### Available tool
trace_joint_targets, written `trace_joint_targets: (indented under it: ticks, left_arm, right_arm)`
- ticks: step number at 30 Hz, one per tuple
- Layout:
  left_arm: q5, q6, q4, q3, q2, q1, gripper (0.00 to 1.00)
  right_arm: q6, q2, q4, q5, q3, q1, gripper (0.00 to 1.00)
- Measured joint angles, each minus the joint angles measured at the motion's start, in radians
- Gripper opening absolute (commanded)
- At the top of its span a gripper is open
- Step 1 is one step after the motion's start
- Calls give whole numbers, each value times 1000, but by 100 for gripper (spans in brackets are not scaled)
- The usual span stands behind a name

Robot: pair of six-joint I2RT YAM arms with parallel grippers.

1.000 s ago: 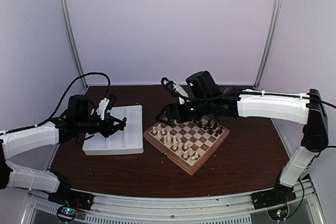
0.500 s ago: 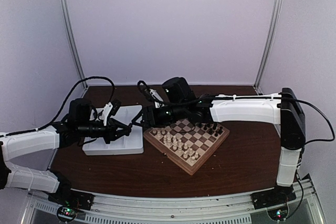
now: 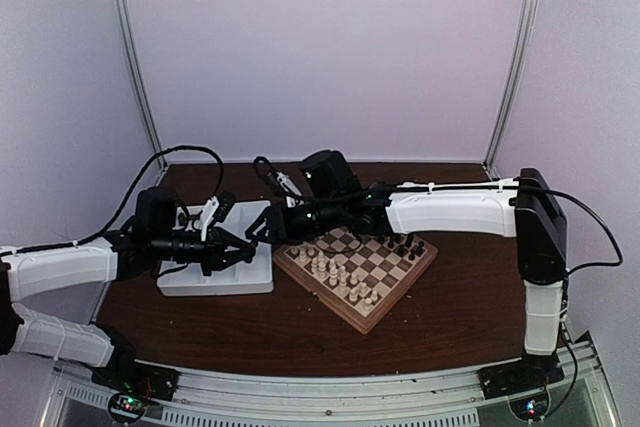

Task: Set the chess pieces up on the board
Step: Place the chess piece on the chessboard.

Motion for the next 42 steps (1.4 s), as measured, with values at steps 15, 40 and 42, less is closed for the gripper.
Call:
trace_joint_targets:
  ticks: [15,40,42]
  left_arm:
    - [-7,0,-1,5,6,-5,5]
    - [-72,-15,-8,-6,-46,-8,47]
    - [-80,-19,-9,-10,-76,-8,48]
  right_arm:
    - [-22,18,-40,-10,15,5,35]
    - [-95,18,-103,45,31,7,0]
    - [-123,15,-129,71,36,0,0]
